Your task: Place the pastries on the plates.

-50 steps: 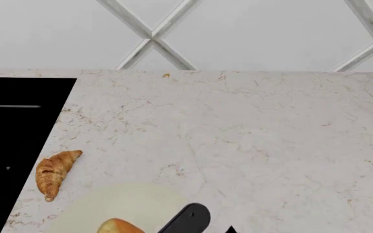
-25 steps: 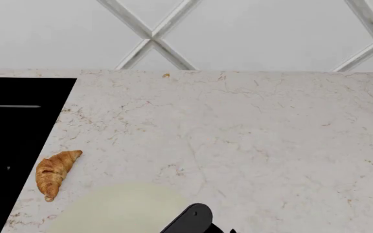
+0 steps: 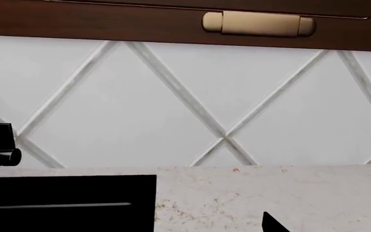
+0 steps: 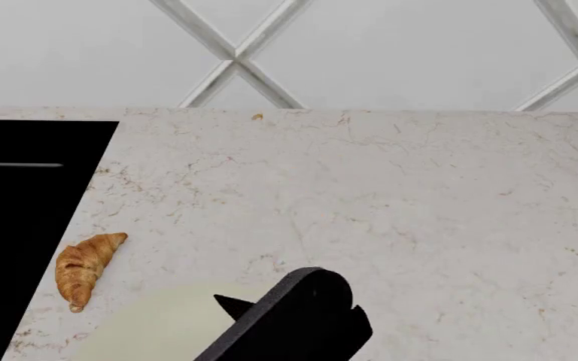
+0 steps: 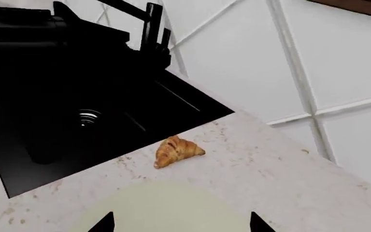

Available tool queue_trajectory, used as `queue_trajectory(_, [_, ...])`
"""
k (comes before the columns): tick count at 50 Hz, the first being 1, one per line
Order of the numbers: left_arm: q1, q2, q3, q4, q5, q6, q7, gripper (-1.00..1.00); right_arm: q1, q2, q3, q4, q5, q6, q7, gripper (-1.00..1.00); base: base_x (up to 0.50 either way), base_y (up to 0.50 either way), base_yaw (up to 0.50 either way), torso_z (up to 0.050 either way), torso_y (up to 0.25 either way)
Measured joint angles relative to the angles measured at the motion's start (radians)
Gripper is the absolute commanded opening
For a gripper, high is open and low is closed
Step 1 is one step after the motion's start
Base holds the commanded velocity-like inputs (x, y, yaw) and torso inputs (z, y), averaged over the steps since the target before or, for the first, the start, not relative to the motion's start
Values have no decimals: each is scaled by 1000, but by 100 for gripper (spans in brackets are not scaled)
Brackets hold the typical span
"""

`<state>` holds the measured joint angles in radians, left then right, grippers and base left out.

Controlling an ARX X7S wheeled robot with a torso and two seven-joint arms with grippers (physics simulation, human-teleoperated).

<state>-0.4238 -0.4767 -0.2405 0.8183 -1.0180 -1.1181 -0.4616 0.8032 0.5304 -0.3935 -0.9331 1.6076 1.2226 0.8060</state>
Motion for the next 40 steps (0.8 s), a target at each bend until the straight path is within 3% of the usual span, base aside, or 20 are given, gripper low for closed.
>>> queue_trajectory(8, [-7, -2, 16, -13, 11, 9, 5, 100, 67, 33, 79, 23, 49, -30, 41, 100, 0, 0, 0, 0, 0])
queue_trajectory(21, [-140, -6, 46, -122, -49, -92, -61, 100, 47, 101, 235, 141, -136, -100, 54, 100, 0, 0, 0, 0, 0])
queue_trajectory(31, [-369, -5, 135, -406, -51, -258, -127, 100, -42, 129, 291, 178, -276, -163, 27, 100, 0, 0, 0, 0, 0])
queue_trajectory(40, [-589, -4, 331, -769, 8, -297, -4, 100, -110, 132, 307, 185, -346, -203, 14, 100, 0, 0, 0, 0, 0])
